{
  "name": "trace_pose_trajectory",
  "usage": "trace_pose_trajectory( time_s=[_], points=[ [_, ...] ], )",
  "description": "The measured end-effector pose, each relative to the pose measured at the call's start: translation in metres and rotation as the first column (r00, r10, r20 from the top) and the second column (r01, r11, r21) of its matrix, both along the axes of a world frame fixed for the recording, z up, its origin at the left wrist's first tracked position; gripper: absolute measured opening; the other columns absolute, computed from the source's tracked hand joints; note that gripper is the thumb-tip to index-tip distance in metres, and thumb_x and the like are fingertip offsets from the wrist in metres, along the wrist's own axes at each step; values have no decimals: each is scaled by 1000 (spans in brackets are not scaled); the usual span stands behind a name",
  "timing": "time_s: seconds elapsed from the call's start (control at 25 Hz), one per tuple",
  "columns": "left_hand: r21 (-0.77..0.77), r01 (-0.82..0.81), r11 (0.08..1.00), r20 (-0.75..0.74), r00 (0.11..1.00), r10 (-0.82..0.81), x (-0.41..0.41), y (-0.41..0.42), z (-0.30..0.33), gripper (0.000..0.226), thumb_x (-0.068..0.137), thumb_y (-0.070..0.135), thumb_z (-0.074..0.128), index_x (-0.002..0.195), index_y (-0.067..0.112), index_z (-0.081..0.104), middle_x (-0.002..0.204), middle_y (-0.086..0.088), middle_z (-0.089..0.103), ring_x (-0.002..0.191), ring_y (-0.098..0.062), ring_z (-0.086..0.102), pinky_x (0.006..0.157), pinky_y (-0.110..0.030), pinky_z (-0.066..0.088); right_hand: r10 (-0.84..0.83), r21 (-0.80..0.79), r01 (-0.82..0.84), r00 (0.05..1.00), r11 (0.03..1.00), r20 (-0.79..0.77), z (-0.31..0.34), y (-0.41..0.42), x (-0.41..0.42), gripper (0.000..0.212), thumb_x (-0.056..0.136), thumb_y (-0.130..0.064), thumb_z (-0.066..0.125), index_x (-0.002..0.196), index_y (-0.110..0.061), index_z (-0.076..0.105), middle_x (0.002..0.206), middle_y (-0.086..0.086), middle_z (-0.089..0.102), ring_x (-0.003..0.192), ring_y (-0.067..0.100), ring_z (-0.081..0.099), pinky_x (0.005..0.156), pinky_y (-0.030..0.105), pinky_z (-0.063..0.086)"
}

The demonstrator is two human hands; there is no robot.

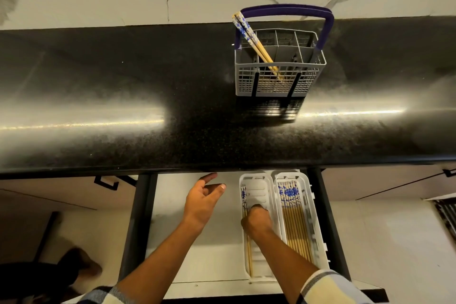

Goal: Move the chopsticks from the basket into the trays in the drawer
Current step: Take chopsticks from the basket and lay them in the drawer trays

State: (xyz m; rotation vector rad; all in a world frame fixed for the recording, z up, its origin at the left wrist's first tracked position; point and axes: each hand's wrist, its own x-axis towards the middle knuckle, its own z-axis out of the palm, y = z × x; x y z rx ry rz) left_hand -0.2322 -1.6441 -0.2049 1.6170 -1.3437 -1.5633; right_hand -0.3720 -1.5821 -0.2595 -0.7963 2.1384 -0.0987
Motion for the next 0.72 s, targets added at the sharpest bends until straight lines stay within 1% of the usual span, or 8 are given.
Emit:
trace_pose_trajectory(
  time_s=[0.08,0.2,0.28,0.36,0.48,0.6,0.72],
  points=[
    [2,-1,1000,2,1000,1,1,-1,-1,42,89,30,71,129,28,57,109,0,72,103,-13,67,86,-21,53,15,1,-15,1000,1000,-23,-4,1,3,19,94,-8,59,111,-6,66,110,11,70,91,22,65,82,26,55],
    [11,0,1000,-6,1000,1,0,-3,0,41,89,30,72,127,29,57,109,0,72,103,-14,67,88,-24,53,57,-36,-60,995,998,-84,-4,4,-1,19,96,-9,56,112,-7,67,110,8,70,99,21,67,84,24,53],
    [19,-4,1000,-13,1000,4,-2,-3,2,40,89,29,72,126,29,58,109,1,71,104,-14,67,89,-25,53,77,-56,-83,991,995,-113,-6,6,-2,20,98,-10,54,114,-7,67,111,7,70,99,19,68,85,22,54],
    [24,-9,1000,-18,1000,10,-3,-3,4,40,89,28,72,126,27,58,108,2,71,104,-14,67,91,-27,54,79,-71,-88,989,994,-123,-8,9,-1,21,98,-10,54,114,-7,67,111,8,70,99,19,68,88,24,56],
    [26,-11,1000,-16,1000,11,-4,-3,7,41,89,27,72,127,25,57,106,5,71,103,-13,67,90,-26,54,90,-84,-101,988,991,-128,-12,13,-1,21,98,-8,53,114,-7,67,111,8,70,98,19,68,88,25,57],
    [27,-6,1000,-28,1000,7,-3,-4,7,41,89,27,72,127,25,57,105,7,71,103,-12,67,92,-28,54,126,-96,-142,980,985,-152,-15,18,1,17,97,-8,56,109,-9,67,107,7,70,91,17,67,83,21,56],
    [37,-21,999,-62,998,23,-2,-5,7,36,90,25,71,124,22,60,105,0,75,103,-15,71,96,-33,55,122,-133,-146,977,980,-172,-13,21,1,14,96,-8,57,105,-11,69,101,5,71,84,16,67,79,22,58]
  ],
)
